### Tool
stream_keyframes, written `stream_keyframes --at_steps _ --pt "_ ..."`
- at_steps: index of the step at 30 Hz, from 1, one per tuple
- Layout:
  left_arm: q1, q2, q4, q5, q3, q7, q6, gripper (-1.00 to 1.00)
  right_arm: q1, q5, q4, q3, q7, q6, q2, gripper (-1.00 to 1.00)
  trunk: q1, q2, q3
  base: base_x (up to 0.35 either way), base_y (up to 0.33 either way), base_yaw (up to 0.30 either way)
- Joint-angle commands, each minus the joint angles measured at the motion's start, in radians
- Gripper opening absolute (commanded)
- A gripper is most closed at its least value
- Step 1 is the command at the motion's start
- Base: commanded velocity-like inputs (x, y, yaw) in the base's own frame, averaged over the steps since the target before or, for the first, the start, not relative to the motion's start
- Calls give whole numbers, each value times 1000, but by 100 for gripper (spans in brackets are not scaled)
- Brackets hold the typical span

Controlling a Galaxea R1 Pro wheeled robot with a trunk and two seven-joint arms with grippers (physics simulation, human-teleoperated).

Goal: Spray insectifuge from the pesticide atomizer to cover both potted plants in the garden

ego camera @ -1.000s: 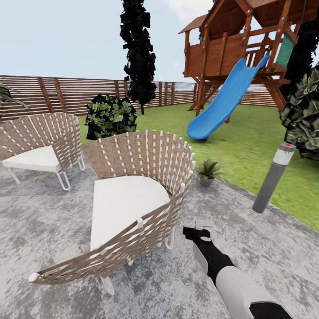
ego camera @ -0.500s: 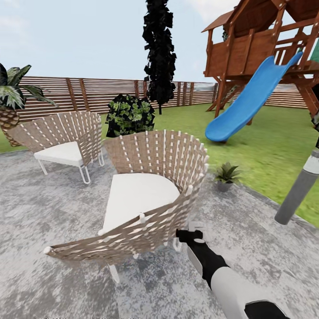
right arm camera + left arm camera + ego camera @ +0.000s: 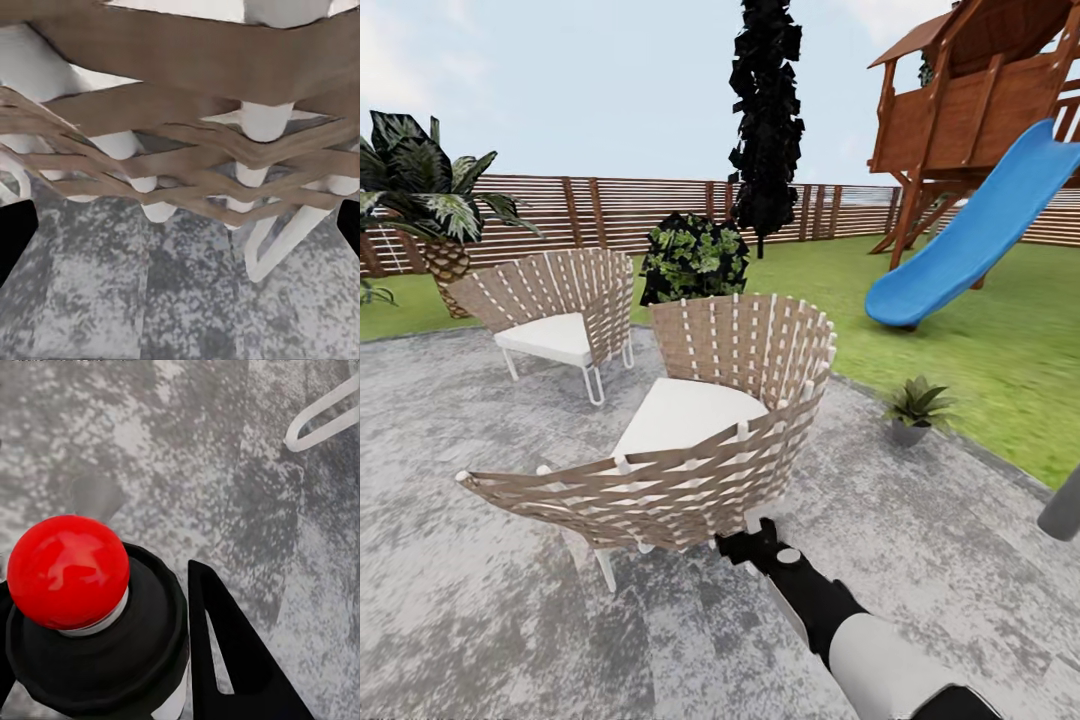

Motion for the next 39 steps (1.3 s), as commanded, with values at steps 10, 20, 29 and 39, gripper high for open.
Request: stream_keyframes --at_steps 10,20,29,39 --pt "0 -4 0 2 0 3 0 -100 26 1 6 -355 19 15 -124 100 0 0 0 31 -35 4" --pt "0 -7 0 2 1 5 -1 -100 25 1 -10 -362 -60 14 -127 100 0 0 0 222 -238 0" --pt "0 -6 0 2 4 15 0 -100 25 2 -153 -465 -61 232 -125 100 0 0 0 97 -308 4" --pt "0 -5 12 2 5 13 -2 -100 14 -2 -134 -477 -117 238 -122 100 0 0 0 70 -154 192"
